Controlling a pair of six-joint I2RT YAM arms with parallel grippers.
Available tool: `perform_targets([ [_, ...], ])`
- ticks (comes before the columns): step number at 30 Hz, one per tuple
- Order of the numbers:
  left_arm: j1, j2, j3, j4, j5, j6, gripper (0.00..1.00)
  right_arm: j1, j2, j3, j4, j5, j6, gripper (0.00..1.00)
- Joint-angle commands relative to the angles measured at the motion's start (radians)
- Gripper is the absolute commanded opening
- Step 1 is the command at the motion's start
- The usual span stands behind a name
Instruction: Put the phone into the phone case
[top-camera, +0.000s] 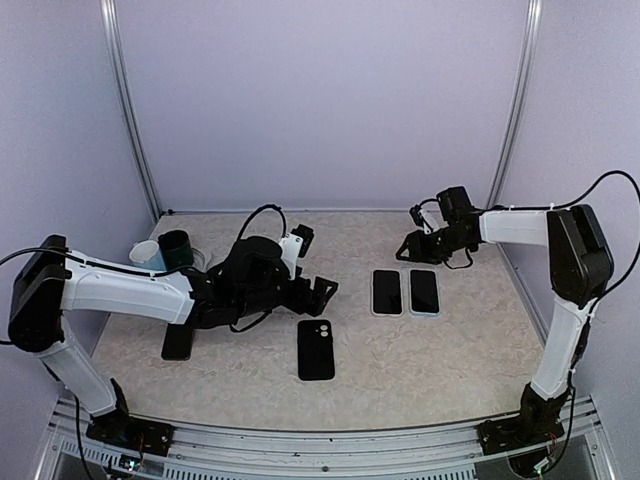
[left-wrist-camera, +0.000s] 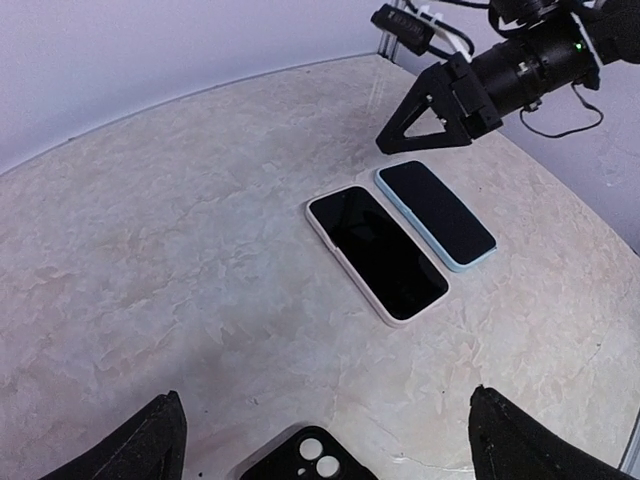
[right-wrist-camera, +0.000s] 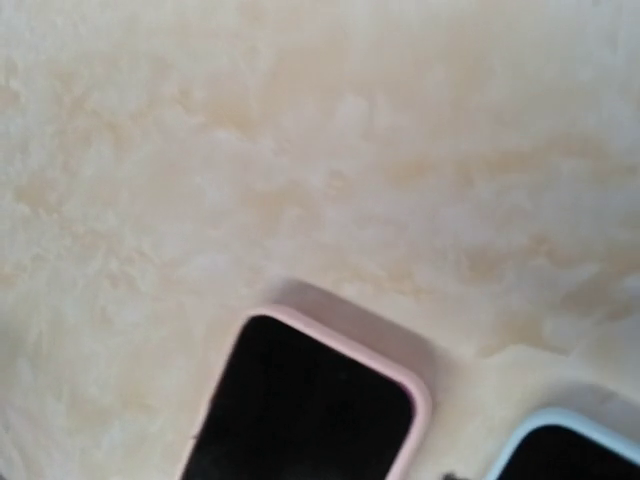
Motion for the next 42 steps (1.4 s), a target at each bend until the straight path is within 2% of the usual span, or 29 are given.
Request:
perform_targets([
  [1, 0.010, -0.002, -0.022, -0.017, -0.073, -0.059, 0.97, 0.080, -0.101, 0.064, -0.143, 0.228, -0.095, 0.58],
  [2, 0.014, 0.006, -0.015, -0.032, -0.083, -0.073, 0.97, 0.095, -0.114, 0.076, -0.163, 0.284, -0.115, 0.67],
  [3, 0.014, 0.014, -0.002, -0.057, -0.090, -0.079, 0.97, 0.106, -0.133, 0.082, -0.173, 0.342, -0.130, 0.85],
  [4, 0.014, 0.021, 0.013, -0.083, -0.105, -0.081, 0.97, 0.117, -0.156, 0.080, -0.172, 0.395, -0.147, 0.97],
  [7, 0.015, 0.041, 0.049, -0.144, -0.167, -0.098, 0.99, 0.133, -0.242, 0.038, -0.102, 0.566, -0.219, 0.99],
  [10, 0.018, 0.048, 0.075, -0.198, -0.198, -0.119, 0.99, 0.138, -0.336, -0.026, 0.036, 0.758, -0.311, 0.99],
  [13, 0.021, 0.037, 0.071, -0.236, -0.245, -0.148, 0.99, 0.137, -0.428, -0.171, 0.345, 0.893, -0.340, 0.99],
  [14, 0.025, 0.028, 0.066, -0.251, -0.252, -0.164, 0.99, 0.136, -0.457, -0.231, 0.455, 0.892, -0.329, 0.99],
  [16, 0.037, 0.008, 0.051, -0.281, -0.255, -0.193, 0.99, 0.136, -0.512, -0.310, 0.551, 0.753, -0.274, 0.99],
  [18, 0.043, -0.005, 0.046, -0.327, -0.294, -0.232, 0.99, 0.136, -0.561, -0.346, 0.578, 0.541, -0.171, 0.99],
  [20, 0.050, -0.015, 0.058, -0.411, -0.334, -0.286, 0.99, 0.136, -0.590, -0.392, 0.636, 0.318, -0.134, 0.99],
  [22, 0.054, -0.017, 0.068, -0.516, -0.375, -0.354, 0.99, 0.147, -0.593, -0.426, 0.679, 0.188, -0.115, 0.99],
  [26, 0.054, -0.049, 0.055, -0.726, -0.451, -0.541, 0.99, 0.257, -0.545, -0.360, 0.538, 0.287, -0.171, 0.99],
  [30, 0.043, -0.113, 0.000, -0.878, -0.458, -0.739, 0.99, 0.309, -0.521, -0.328, 0.434, 0.353, -0.108, 0.97],
  [33, 0.011, -0.196, -0.069, -0.973, -0.452, -0.901, 0.99, 0.352, -0.500, -0.310, 0.386, 0.340, -0.067, 0.99],
  [35, -0.026, -0.255, -0.114, -1.034, -0.460, -0.975, 0.99, 0.412, -0.479, -0.292, 0.346, 0.350, -0.095, 0.99],
  [39, -0.015, -0.383, -0.255, -1.060, -0.395, -1.049, 0.99, 0.578, -0.407, -0.221, 0.198, 0.480, -0.107, 0.99],
  [42, 0.002, -0.471, -0.335, -1.017, -0.370, -1.051, 0.99, 0.657, -0.334, -0.154, 0.041, 0.610, -0.003, 0.99],
])
